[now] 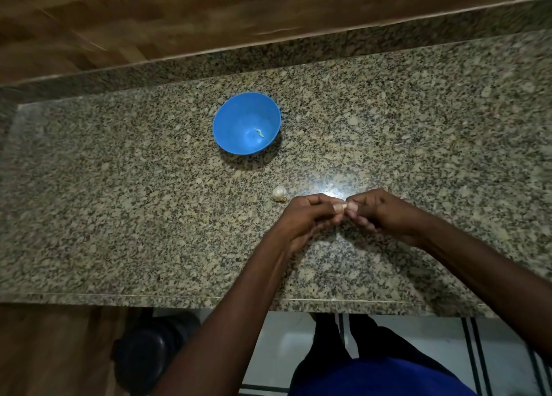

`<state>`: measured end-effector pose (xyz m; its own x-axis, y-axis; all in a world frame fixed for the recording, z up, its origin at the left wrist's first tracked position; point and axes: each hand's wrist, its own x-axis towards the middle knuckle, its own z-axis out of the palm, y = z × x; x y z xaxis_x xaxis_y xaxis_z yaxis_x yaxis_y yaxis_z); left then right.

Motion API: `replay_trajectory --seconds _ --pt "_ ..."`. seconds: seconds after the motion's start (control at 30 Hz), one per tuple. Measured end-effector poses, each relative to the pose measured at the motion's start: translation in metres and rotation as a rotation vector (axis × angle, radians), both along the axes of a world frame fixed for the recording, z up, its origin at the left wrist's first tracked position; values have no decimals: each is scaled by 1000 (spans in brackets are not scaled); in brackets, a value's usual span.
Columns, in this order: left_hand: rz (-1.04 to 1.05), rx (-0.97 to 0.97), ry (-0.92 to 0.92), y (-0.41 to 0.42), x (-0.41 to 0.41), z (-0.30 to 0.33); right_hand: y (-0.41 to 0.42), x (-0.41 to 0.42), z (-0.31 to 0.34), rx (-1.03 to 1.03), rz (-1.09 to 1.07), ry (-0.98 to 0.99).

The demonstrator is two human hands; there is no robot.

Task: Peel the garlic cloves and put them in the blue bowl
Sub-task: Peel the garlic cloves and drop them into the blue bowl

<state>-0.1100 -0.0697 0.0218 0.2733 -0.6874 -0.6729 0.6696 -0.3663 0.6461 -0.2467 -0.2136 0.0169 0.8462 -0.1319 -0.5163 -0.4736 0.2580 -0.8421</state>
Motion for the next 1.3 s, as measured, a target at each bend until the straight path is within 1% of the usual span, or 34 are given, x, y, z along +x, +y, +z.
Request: replay_trajectory --seconds 0.1,0.13,0.17,0.2,0.23,0.27,0.33,0.37,0.4,0.47,0.53,0.6,0.63,0.7,0.77,0.83,0.87,0.93,0.97,1.0,1.13,1.2,1.3 --pt "-43 -14 -82 0 2 0 1 0 -5 181 -53 59" --pt "-76 -9 -137 -1 3 0 2 0 -6 202 -65 83" --pt "-117 4 -199 -1 4 0 2 -1 -5 170 -66 108" --pt "-151 26 -252 -2 4 -1 3 -2 -2 75 -54 122" --pt "-168 58 -283 -2 5 -2 5 -1 1 -81 -25 117" --pt "-165 93 -287 -3 4 -3 6 0 5 -292 23 93" --pt "-136 163 -250 -5 2 -2 10 2 4 -803 152 40" --pt "-115 193 -225 -7 0 0 14 1 1 -1008 194 28" --pt "-84 220 -202 -9 -2 1 19 0 -3 -1143 215 21" --pt "-17 278 -203 -15 -6 2 31 -3 -10 -1287 227 15" --pt "-8 324 -344 -18 -12 -2 37 -5 -15 -1327 198 31" --pt "-40 297 -538 -15 -19 -7 35 -2 -17 -1264 104 88" --pt "-51 255 -620 -12 -23 -8 31 -1 -18 -1176 47 117" --pt "-81 172 -748 -6 -29 -11 26 1 -16 -947 -20 177" --pt "-115 151 -871 -3 -32 -17 25 0 -12 -689 -80 214" --pt "-130 162 -960 -2 -31 -20 28 -2 -9 -459 -143 209" --pt "-139 163 -983 -1 -30 -20 30 -2 -8 -380 -162 200" --pt "-175 162 -1014 -1 -27 -19 30 -4 -7 -314 -174 179" --pt "-189 157 -997 -1 -25 -19 29 -5 -7 -323 -167 162" --pt "-188 139 -943 -1 -24 -18 28 -6 -7 -344 -152 144" --pt "-111 76 -630 -1 -15 -16 21 -10 -5 -397 -60 77" --pt "-101 58 -527 -2 -13 -12 15 -10 -3 -377 -26 55" --pt "-65 29 -389 -3 -12 -11 10 -11 -1 -281 -25 56"
